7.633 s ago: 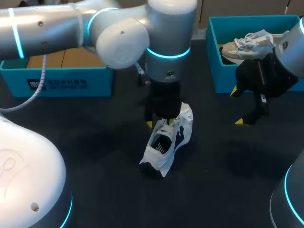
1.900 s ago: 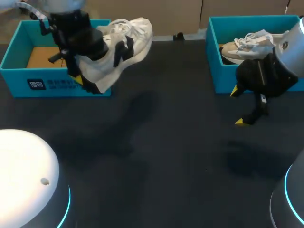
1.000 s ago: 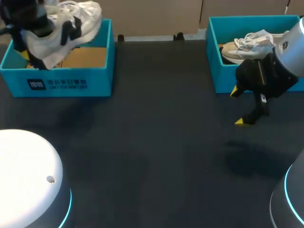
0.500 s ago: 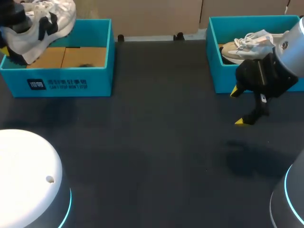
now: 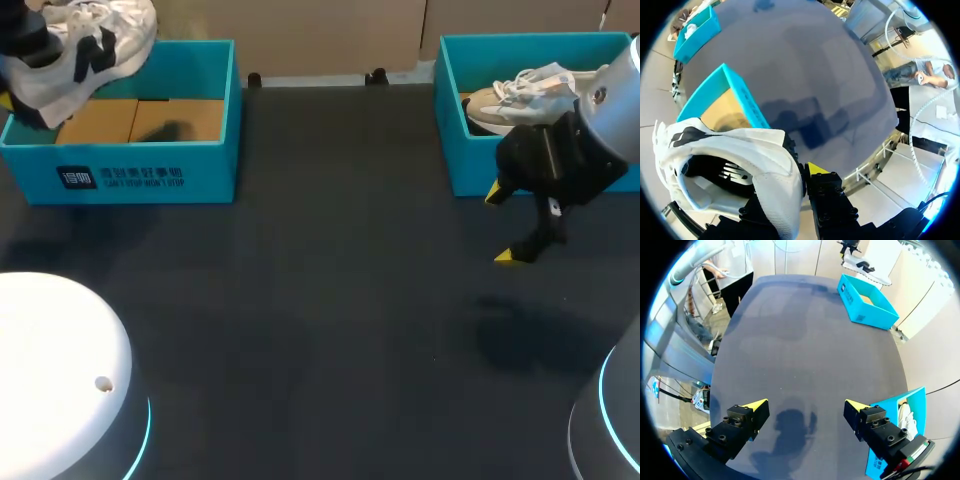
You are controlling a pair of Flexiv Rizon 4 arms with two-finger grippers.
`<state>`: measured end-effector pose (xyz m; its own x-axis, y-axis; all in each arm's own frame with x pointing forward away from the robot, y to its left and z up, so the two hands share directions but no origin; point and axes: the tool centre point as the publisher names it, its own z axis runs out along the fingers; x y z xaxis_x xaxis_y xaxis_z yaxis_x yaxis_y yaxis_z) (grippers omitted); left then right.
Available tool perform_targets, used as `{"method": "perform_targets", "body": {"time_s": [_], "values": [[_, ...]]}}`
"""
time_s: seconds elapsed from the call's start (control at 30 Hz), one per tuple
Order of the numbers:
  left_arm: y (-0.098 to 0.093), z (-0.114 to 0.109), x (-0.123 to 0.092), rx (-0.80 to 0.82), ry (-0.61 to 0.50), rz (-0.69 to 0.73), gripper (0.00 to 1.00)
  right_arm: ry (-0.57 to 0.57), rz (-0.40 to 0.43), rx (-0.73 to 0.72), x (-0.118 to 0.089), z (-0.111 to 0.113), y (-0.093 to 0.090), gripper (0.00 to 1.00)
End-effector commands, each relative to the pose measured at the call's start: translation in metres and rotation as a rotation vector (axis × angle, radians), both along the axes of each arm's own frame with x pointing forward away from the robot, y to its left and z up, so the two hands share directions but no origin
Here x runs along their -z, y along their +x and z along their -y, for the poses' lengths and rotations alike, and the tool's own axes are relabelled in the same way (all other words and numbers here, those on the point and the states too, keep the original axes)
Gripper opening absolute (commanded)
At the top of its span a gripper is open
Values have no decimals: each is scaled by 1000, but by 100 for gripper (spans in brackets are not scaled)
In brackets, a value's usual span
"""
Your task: Take the shoe out of the shoebox, open the shoe tongue, remove and reinsert the insole, then place the shoe into the shoebox
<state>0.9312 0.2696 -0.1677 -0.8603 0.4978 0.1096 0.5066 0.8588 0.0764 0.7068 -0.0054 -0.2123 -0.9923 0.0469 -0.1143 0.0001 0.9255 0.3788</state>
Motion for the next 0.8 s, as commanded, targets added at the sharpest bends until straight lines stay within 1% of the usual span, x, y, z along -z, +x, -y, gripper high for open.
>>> {"method": "perform_targets", "body": {"time_s": [0.03,0.17,0.43,0.57,0.8], "values": [[10,-16,3,-16,-16,0,0,-2,0,0,1,0,0,100],[18,-26,3,-18,-9,12,0,-2,0,0,1,0,0,100],[40,-51,5,-90,-22,38,0,-2,0,0,1,0,0,100],[53,-60,10,-106,-25,37,0,-2,0,0,1,0,0,100],[80,-63,21,-135,-26,39,0,-2,0,0,1,0,0,100]]}}
